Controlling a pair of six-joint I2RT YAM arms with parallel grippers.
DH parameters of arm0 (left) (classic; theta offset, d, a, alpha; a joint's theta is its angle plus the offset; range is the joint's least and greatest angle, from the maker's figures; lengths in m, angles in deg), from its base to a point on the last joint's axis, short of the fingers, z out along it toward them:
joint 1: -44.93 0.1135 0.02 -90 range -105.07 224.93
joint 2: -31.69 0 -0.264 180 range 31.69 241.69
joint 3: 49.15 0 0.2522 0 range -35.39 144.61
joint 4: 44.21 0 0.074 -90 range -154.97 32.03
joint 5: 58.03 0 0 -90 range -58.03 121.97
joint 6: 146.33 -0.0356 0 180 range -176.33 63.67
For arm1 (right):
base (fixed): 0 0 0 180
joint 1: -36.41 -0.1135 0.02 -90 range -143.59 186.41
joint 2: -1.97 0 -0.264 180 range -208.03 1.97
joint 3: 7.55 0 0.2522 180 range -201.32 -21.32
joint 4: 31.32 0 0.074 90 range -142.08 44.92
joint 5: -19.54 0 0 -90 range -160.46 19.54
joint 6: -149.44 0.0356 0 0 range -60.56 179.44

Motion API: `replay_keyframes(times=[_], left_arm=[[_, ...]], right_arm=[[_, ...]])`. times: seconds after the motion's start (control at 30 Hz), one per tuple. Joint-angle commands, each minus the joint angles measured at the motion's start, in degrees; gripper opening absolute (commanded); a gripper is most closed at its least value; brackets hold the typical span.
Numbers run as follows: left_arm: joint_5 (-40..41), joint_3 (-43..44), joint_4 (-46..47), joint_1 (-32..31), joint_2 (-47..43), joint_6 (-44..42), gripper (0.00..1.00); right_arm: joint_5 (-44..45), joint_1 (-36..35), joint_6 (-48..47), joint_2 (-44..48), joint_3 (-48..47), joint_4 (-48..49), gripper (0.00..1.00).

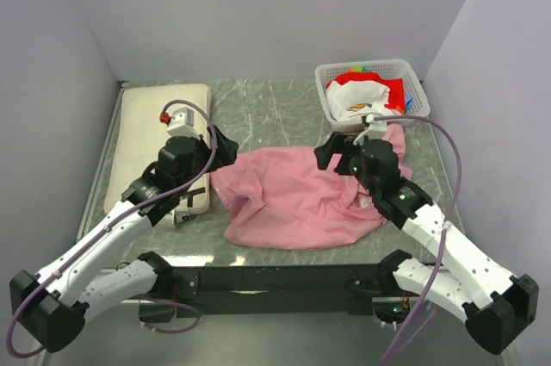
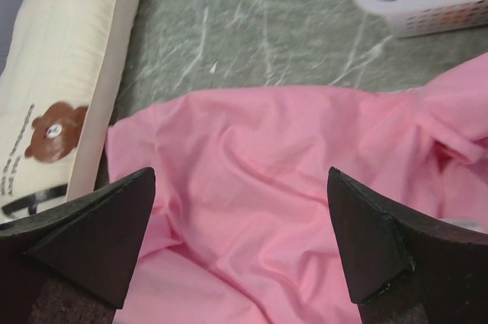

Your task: Put the pillow into the pillowcase

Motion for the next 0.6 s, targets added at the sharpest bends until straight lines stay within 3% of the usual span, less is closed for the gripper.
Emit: replay_keyframes(times=[0.0, 0.13, 0.3, 0.57], left_arm=[[-0.6, -3.1, 3.8, 0.0, 2.9, 1.7, 0.99], [1.3, -5.1, 4.7, -0.1, 5.5, 4.1, 0.99], [3.0, -5.8, 5.7, 0.0, 6.7, 5.3, 0.94], [-3.3, -12.5, 11.4, -0.6, 9.6, 7.8, 0.77]], right_arm=[[-3.2, -4.8, 2.6, -3.6, 1.4, 3.6, 1.00], [-1.2, -10.6, 3.8, -9.7, 1.3, 6.6, 0.96], [1.2, -15.3, 4.6, -18.6, -1.5, 7.5, 0.84], [-1.4, -17.8, 2.7, -20.7, -2.1, 9.7, 0.83]])
